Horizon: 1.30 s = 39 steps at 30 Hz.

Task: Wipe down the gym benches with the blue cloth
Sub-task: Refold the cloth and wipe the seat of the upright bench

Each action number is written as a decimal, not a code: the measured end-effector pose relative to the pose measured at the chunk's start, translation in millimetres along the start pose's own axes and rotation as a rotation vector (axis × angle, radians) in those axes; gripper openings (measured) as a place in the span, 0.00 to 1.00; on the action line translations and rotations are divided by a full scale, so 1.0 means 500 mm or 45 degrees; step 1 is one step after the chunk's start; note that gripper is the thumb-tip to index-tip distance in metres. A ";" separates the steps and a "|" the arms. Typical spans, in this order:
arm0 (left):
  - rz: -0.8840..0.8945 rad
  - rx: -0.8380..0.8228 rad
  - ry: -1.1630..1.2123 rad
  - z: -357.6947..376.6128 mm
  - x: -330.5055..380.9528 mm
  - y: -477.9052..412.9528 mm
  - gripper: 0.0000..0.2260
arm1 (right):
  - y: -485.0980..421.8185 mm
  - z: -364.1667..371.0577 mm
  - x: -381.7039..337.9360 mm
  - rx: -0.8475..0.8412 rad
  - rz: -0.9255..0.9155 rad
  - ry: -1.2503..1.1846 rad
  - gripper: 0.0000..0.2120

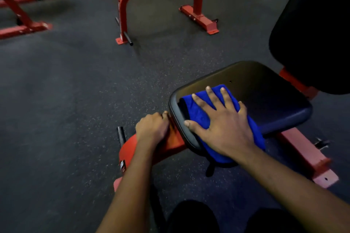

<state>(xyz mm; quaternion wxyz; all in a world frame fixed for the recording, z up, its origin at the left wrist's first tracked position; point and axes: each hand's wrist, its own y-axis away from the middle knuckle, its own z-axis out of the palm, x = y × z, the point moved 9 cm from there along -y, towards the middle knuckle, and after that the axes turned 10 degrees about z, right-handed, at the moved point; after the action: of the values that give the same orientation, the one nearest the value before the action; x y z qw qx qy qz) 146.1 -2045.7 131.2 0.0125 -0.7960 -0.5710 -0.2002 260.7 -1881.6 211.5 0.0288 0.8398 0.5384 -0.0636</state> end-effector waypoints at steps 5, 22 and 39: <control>0.125 0.070 -0.044 -0.003 0.004 -0.002 0.25 | 0.009 0.005 0.002 0.074 -0.032 -0.017 0.39; 0.214 0.107 0.045 -0.013 -0.013 0.009 0.26 | -0.009 0.022 -0.065 -0.020 -0.022 0.002 0.30; 0.105 0.262 0.125 -0.024 -0.038 0.022 0.22 | 0.049 0.020 -0.075 0.144 -0.020 0.082 0.30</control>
<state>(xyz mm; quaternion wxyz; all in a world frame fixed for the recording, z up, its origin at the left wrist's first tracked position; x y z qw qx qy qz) 147.5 -2069.9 138.3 0.1304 -0.8026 -0.5540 -0.1785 266.9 -1927.0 206.3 -0.0366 0.8375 0.5411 -0.0671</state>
